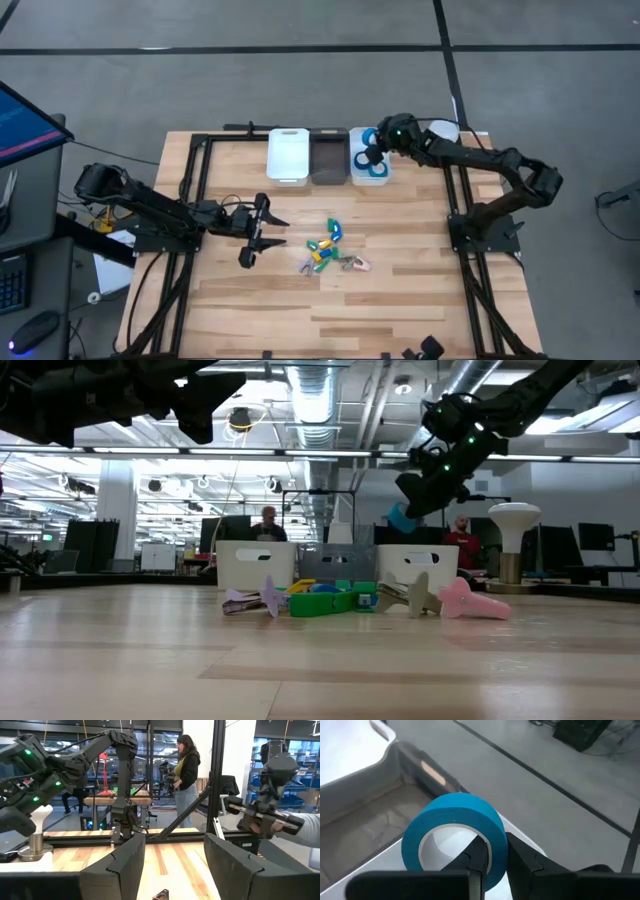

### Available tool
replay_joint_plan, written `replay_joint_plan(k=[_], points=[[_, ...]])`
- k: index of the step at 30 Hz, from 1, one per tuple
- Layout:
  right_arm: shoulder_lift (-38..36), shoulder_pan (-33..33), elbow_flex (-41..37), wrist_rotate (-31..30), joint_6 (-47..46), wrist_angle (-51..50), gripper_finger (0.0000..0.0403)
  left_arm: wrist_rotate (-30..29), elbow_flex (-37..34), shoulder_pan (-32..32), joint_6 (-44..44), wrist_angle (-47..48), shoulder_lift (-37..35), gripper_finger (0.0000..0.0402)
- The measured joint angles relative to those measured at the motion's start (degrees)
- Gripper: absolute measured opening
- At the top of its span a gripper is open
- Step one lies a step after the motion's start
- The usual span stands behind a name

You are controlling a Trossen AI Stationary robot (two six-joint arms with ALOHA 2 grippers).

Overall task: Pick and place Stapler, Stapler remover, tape
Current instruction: Put the blue tape into the right white bin

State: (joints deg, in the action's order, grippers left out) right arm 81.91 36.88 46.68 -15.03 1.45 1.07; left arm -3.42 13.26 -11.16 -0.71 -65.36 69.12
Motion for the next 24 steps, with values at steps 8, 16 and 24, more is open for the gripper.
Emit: replay_joint_plan(k=[8, 16, 24], points=[[0.00, 2.43, 0.00, 0.36, -0.02, -3.40, 0.0042, 0.00, 0.02, 0.00, 0.00, 0.00, 0.02, 0.0195], [5.54, 6.26, 2.91, 5.12, -3.26, -10.38, 0.0043, 0.00, 0.02, 0.00, 0.00, -0.03, 0.02, 0.0195], [13.23, 6.25, 15.43, 4.81, -0.38, -22.66, 0.0043, 0.00, 0.04, 0.00, -0.02, -0.26, 0.02, 0.0195]])
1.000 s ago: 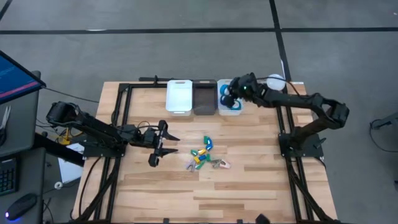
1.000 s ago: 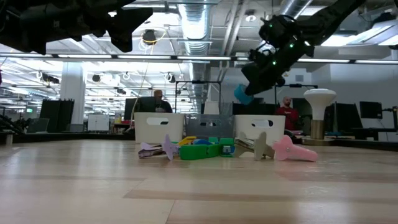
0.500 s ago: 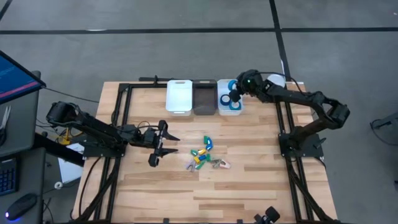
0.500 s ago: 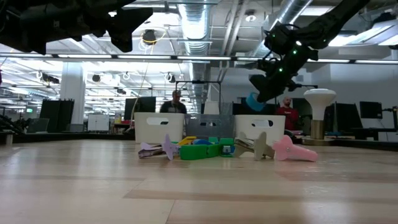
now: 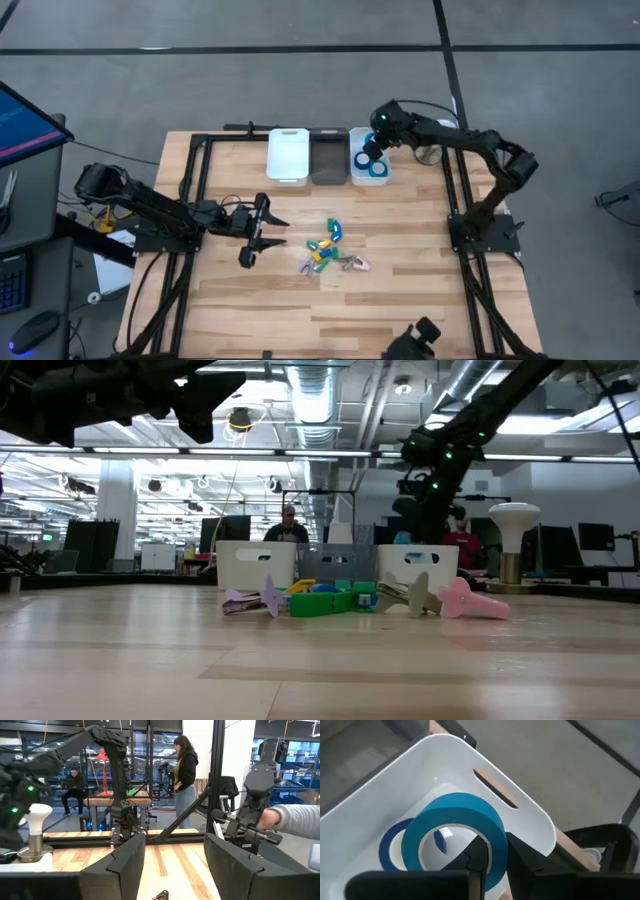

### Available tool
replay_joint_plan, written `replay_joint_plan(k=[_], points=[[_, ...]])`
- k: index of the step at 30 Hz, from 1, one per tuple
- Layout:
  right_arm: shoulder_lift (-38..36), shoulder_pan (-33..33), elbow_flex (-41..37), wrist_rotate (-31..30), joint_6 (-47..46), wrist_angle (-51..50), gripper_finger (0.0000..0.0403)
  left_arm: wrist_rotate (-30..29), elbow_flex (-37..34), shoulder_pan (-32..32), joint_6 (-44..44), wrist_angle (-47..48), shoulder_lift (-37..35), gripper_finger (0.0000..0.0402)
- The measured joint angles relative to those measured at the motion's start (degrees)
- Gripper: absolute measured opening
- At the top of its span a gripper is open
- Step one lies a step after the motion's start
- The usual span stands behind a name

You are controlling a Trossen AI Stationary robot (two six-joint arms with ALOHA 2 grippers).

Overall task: Pick and place Stapler, Stapler remover, tape
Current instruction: Put the blue tape into the right white bin

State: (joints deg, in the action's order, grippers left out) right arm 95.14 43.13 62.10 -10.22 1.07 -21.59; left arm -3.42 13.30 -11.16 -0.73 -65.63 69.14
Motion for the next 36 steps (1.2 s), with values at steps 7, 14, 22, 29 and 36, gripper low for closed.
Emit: replay_joint_plan(k=[7, 14, 22, 29, 36], points=[[5.36, 0.92, 13.03, -0.07, 5.39, -16.17, 0.0043, 0.00, 0.00, 0.00, -0.18, 0.00, 0.00, 0.0195], [9.26, 0.54, 17.97, 1.42, 9.55, -23.32, 0.0043, 0.00, 0.00, 0.00, -0.18, 0.07, 0.00, 0.0195], [12.92, -0.42, 17.88, -1.08, 10.07, -22.64, 0.0043, 0.00, 0.00, -0.01, -0.18, 0.22, 0.00, 0.0195], [13.00, -0.37, 17.86, -3.69, 10.04, -20.88, 0.0043, 0.00, 0.00, 0.00, -0.18, 0.26, 0.00, 0.0195], [13.00, -0.37, 17.86, -5.20, 10.02, -19.78, 0.0043, 0.01, 0.00, 0.00, -0.18, 0.26, 0.00, 0.0195]])
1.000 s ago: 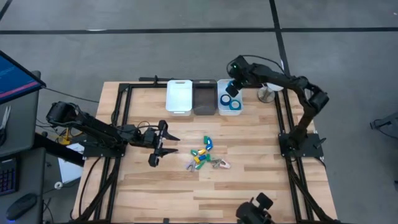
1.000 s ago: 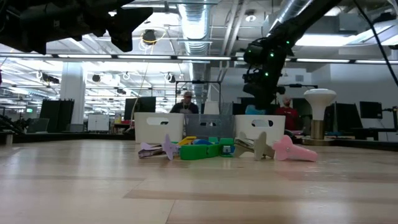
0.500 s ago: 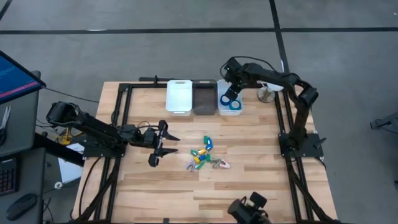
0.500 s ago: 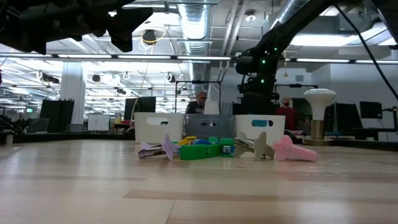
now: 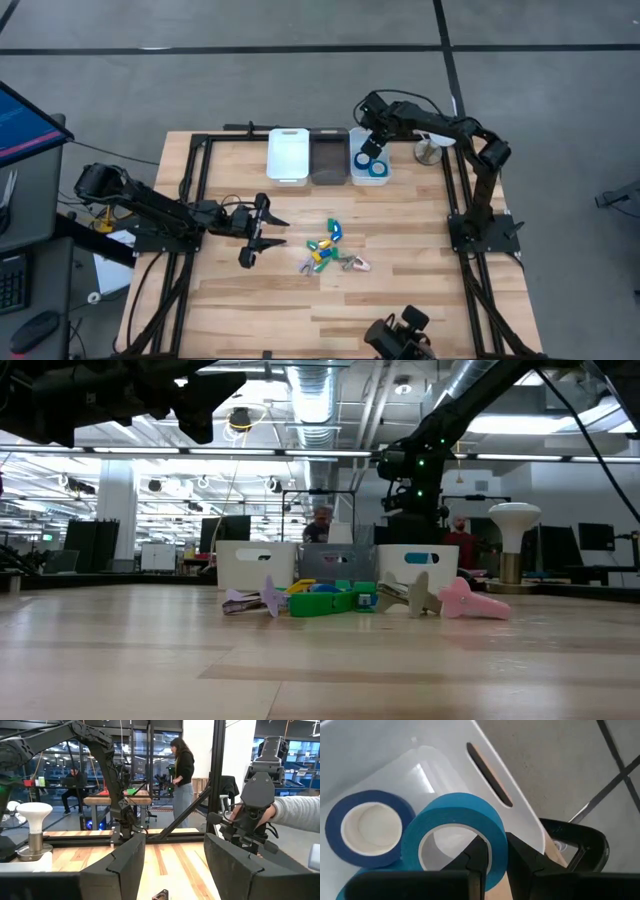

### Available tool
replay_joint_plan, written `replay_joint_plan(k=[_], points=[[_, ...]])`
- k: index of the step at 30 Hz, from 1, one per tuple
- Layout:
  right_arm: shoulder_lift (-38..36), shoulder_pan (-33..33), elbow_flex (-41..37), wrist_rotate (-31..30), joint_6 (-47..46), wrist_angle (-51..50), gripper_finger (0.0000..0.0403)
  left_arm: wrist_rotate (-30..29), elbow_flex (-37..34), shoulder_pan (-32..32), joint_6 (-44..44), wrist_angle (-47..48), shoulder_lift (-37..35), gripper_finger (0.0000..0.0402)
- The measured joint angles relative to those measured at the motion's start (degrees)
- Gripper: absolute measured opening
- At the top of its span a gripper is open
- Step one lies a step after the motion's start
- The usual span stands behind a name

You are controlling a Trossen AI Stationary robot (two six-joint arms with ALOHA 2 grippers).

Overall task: Pick and place Stapler, Stapler remover, tape
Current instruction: Put the blue tape into the right white bin

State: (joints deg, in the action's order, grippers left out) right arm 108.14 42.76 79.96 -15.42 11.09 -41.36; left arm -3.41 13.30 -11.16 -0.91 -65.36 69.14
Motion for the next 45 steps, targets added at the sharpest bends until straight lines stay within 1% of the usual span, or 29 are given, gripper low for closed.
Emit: replay_joint_plan(k=[7, 38, 41, 45], points=[[0.00, 0.00, 0.00, 0.01, 0.02, -0.09, 0.0051, 0.00, 0.00, -0.02, 0.00, 0.00, 0.00, 0.0195], [-0.04, 0.00, -0.03, 0.32, -0.59, -2.83, 0.0054, 0.01, 0.00, -0.02, 0.02, -0.02, 0.00, 0.0195], [-0.04, 0.00, -0.04, 0.08, -0.61, -2.78, 0.0066, 0.01, 0.00, -0.02, 0.02, -0.02, 0.02, 0.0195], [-0.07, 0.00, -0.04, -0.04, -0.61, -2.73, 0.0096, 0.01, 0.00, -0.02, 0.02, -0.02, 0.00, 0.0195]])
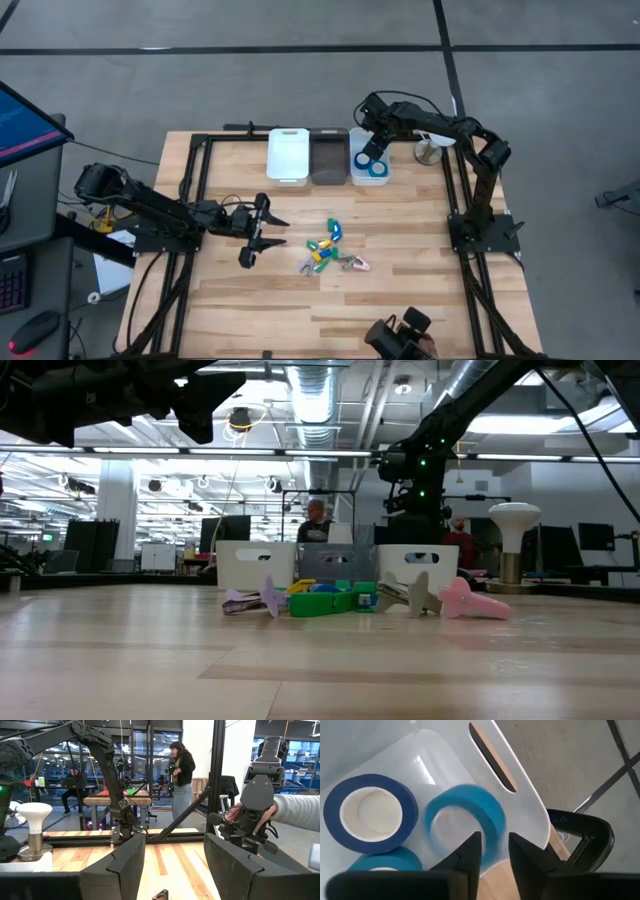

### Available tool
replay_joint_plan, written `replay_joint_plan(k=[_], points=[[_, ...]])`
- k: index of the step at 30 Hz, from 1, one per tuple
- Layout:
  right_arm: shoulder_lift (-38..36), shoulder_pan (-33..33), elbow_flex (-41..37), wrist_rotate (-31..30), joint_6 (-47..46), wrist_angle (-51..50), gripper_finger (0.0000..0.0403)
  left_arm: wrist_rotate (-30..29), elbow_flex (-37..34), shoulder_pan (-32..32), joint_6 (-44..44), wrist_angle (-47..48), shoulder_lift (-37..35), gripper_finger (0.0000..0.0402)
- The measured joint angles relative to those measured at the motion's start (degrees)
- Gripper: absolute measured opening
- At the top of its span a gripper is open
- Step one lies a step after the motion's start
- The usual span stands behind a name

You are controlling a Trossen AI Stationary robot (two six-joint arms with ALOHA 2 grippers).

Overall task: Pick and place Stapler, Stapler remover, tape
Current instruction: Put the blue tape into the right white bin, then put the purple stapler remover into the left white bin

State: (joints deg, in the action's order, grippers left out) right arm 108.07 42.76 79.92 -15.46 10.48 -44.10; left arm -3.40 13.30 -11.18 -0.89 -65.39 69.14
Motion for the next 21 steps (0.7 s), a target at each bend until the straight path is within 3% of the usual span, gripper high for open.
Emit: replay_joint_plan(k=[10, 21], points=[[0.00, 0.00, 0.00, 0.26, 0.12, 0.17, 0.0148, 0.01, 0.00, 0.00, 0.00, 0.00, 0.01, 0.0195], [-3.62, -1.78, -0.04, 0.19, 2.48, 0.76, 0.0139, 0.00, 0.00, 0.00, 0.00, -0.01, 0.01, 0.0195]])
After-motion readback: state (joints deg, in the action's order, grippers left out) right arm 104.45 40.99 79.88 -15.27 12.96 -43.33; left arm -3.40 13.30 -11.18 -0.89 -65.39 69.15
